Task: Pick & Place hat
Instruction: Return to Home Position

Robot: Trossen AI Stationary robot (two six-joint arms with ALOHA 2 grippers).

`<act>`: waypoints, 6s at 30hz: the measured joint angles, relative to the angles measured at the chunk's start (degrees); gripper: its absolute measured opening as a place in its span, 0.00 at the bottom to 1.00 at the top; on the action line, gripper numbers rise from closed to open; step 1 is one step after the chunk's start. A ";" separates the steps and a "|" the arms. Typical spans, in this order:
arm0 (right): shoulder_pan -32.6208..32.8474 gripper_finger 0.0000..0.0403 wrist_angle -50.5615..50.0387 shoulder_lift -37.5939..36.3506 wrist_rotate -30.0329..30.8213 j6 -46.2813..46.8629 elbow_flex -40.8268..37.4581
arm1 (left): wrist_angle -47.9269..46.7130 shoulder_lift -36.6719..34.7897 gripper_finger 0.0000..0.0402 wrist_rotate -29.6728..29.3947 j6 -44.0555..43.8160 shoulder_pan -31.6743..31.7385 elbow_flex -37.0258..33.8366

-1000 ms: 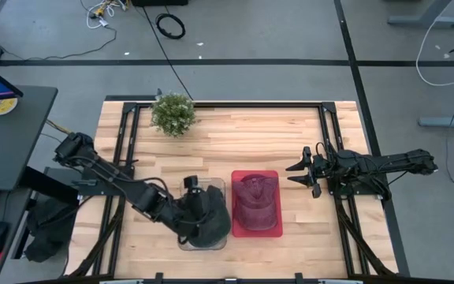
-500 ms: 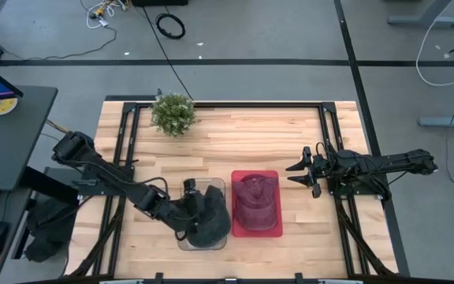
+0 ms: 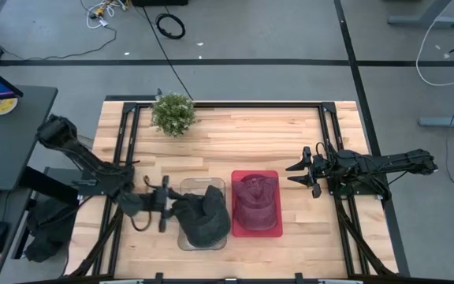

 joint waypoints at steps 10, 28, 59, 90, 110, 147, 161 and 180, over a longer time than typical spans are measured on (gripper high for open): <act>-0.02 0.40 0.00 0.00 0.00 -0.01 0.00 | 10.98 -14.83 0.42 -19.28 5.08 -3.43 -18.32; -0.02 0.40 0.00 0.00 -0.02 -0.01 0.00 | 14.60 -22.95 0.42 19.57 13.58 17.76 -20.55; -0.01 0.40 0.01 0.00 0.00 0.00 0.00 | 13.62 -32.98 0.42 38.17 15.48 28.79 -20.60; -0.01 0.40 0.01 0.00 -0.02 -0.01 0.00 | -22.35 -62.28 0.42 48.50 21.44 39.62 -20.60; -0.01 0.40 0.01 -0.01 -0.02 0.00 0.01 | -25.64 -64.09 0.42 45.30 19.42 39.60 -20.58; -0.01 0.40 0.00 -0.02 -0.01 -0.01 0.00 | -25.38 -64.09 0.42 45.29 19.38 39.57 -20.53; 0.00 0.40 0.00 0.00 -0.02 -0.01 0.00 | -25.38 -64.09 0.42 45.27 19.37 39.58 -20.53; -0.01 0.40 0.00 -0.02 -0.02 0.00 0.01 | -25.39 -64.09 0.42 45.27 19.37 39.57 -20.51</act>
